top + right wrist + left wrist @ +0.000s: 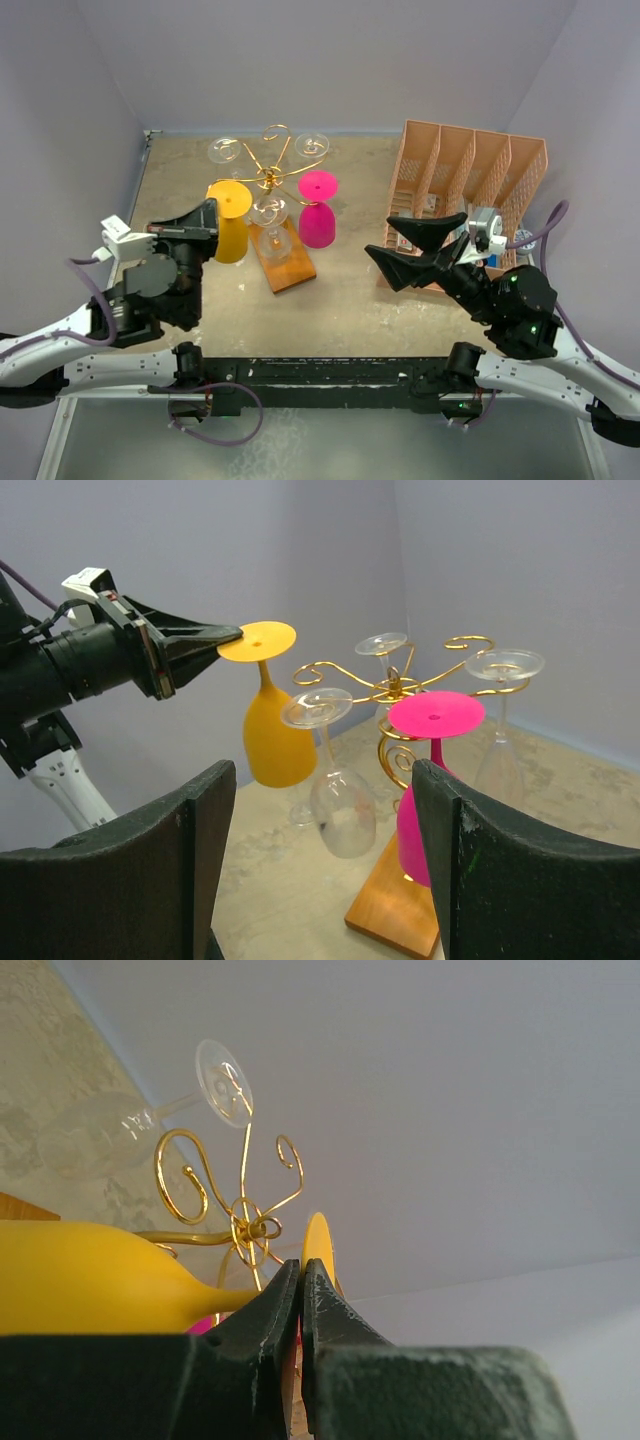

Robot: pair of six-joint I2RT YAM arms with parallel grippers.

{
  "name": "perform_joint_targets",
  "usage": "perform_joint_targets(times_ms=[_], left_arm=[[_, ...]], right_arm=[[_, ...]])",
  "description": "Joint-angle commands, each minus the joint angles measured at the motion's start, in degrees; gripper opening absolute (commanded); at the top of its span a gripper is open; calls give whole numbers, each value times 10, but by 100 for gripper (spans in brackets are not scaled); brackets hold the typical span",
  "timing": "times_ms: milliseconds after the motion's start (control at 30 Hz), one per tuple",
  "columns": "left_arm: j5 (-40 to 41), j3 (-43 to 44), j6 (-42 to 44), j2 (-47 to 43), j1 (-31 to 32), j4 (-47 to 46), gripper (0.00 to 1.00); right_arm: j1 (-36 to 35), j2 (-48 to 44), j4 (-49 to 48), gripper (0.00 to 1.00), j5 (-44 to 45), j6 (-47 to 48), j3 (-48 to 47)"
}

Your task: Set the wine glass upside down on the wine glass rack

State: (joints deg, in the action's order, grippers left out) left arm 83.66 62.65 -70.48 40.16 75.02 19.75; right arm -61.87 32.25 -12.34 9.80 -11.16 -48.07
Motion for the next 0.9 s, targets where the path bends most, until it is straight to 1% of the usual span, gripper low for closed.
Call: perform_joint_targets(times_ms=[0,233,333,433,500,667,733,867], left_arm=[[37,-4,-10,34,-1,-51,0],[88,-21,-5,47,-1,-93,0],[100,-22,-6,57,-3,-100,0],[96,-21,-3,69,-20,-105,0],[73,-23,-3,76,-44,-110,0],[-35,-23,-24,99,-141,-110,0],[-63,-23,-29,107,-162,-115,0],[-98,-24,-39,117,-184,-123,0]], right_arm=[[-2,-7,-18,73,21,-17,3],[-1,-9,-28,73,13,-22,3],[-1,-10,-30,73,9,-24,1],[-1,-10,-34,73,5,-27,-1],[-1,-10,-33,73,2,-29,-1],[-2,-14,-31,72,1,-31,-2],[-2,-17,-30,72,1,-34,-3],[-2,-24,-28,72,1,-37,-2]])
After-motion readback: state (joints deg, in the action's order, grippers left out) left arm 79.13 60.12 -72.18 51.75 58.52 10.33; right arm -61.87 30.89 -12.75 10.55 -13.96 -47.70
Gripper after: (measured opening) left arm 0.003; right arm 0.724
